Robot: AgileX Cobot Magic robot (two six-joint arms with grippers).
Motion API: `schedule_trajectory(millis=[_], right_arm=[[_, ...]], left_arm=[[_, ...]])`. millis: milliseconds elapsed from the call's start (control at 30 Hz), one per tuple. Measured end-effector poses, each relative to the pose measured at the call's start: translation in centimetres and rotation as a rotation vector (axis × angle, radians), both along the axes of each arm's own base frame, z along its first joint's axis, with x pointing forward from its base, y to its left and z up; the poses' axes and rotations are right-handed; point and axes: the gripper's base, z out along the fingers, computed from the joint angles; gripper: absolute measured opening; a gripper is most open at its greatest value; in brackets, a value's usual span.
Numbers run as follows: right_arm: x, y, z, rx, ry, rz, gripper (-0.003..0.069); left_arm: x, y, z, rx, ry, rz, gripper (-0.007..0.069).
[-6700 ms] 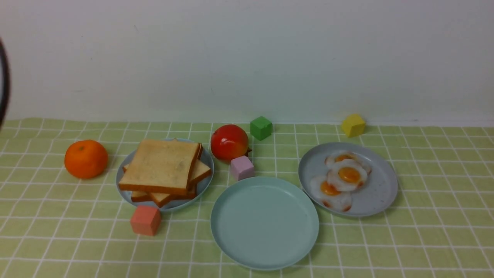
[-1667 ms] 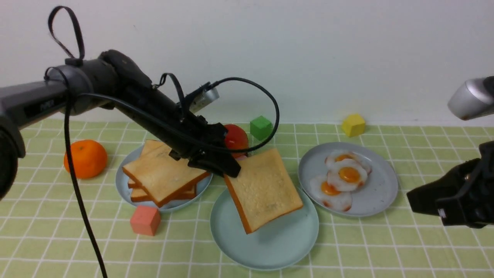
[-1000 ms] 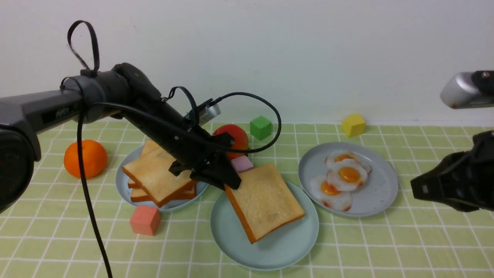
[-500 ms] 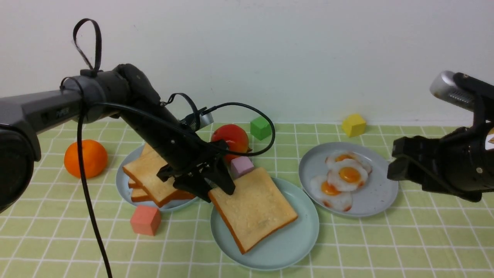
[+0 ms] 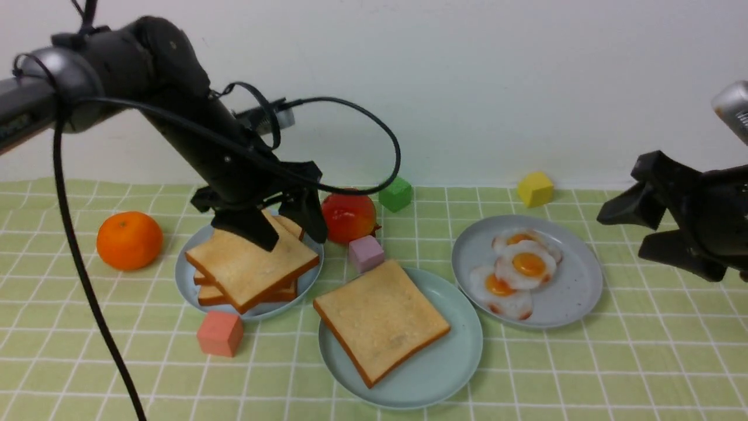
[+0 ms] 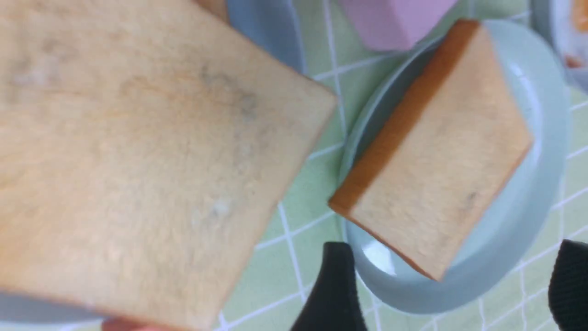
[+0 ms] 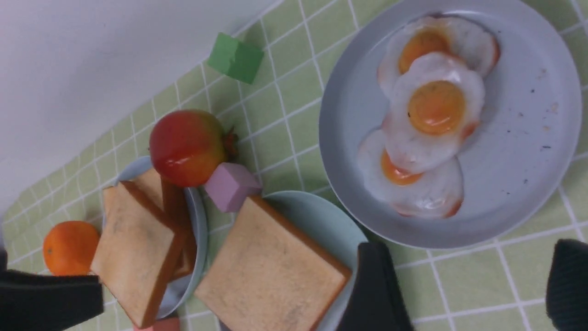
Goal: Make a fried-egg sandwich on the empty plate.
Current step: Use the right arm to grab a fried egg
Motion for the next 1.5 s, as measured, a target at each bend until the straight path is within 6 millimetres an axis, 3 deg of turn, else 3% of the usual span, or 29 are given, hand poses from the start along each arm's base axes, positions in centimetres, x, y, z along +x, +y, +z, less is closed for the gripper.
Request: schedule_trajectory(millis=[133,267,300,467,533,567,600,667,933,1233,1333,1400,1433,1467,1500], right_arm=[[1.9,0.2,-2.8,0.049,0.079,-0.029,0.0487],[3.2,0.2,-5.0,0.061,0.118,-0.055,0.0487],[3.8,0.1,-6.1,0.067,0.137,-0.065,0.0487],[5.8,-0.6,-8.8,0.096,0.172,-0.096,0.0487],[6.7,-1.0,-9.7,0.113,0.177,-0.113,0.0487],[6.8,-1.0,-9.9,0.115,0.182,-0.115,0.0487],[7.4,-1.3,-10.7,0.129,0.188,-0.127,0.0487],[7.9,-1.4,-11.3,0.141,0.191,-0.132,0.0487],[9.8,-1.2,-14.2,0.237,0.179,-0.147,0.0487],[10.4,-0.8,-15.8,0.278,0.141,-0.120,0.0466],[10.5,-0.8,-16.0,0.276,0.142,-0.120,0.0415],[10.5,-0.9,-16.2,0.261,0.146,-0.123,0.0323],[10.4,-1.0,-16.3,0.251,0.151,-0.125,0.0241],[10.4,-1.0,-16.3,0.249,0.152,-0.125,0.0230],[10.4,-1.0,-16.4,0.250,0.157,-0.127,0.0166]], left_arm=[[-2.6,-0.2,5.4,-0.020,-0.134,-0.026,0.0540],[-5.2,-1.9,8.0,-0.036,-0.229,-0.097,0.0488],[-6.5,-3.4,8.4,-0.044,-0.266,-0.143,0.0440],[-9.9,-7.9,7.0,0.002,-0.392,-0.244,0.0223],[-10.4,-9.0,6.1,0.021,-0.428,-0.247,0.0126],[-10.4,-9.1,6.0,0.025,-0.434,-0.247,0.0117],[-10.7,-9.9,5.5,0.022,-0.469,-0.243,0.0039],[-10.8,-10.5,5.4,0.013,-0.492,-0.240,-0.0009],[-10.6,-10.9,5.7,-0.015,-0.541,-0.216,-0.0013],[-10.7,-10.9,5.5,-0.007,-0.527,-0.223,-0.0013],[-10.7,-10.9,5.5,-0.005,-0.523,-0.225,-0.0013],[-10.7,-10.9,5.4,-0.004,-0.520,-0.226,-0.0013],[-10.7,-10.9,5.4,-0.002,-0.517,-0.228,-0.0013],[-10.8,-10.9,5.4,-0.001,-0.515,-0.228,-0.0013],[-10.8,-10.8,5.4,0.002,-0.510,-0.230,-0.0013]])
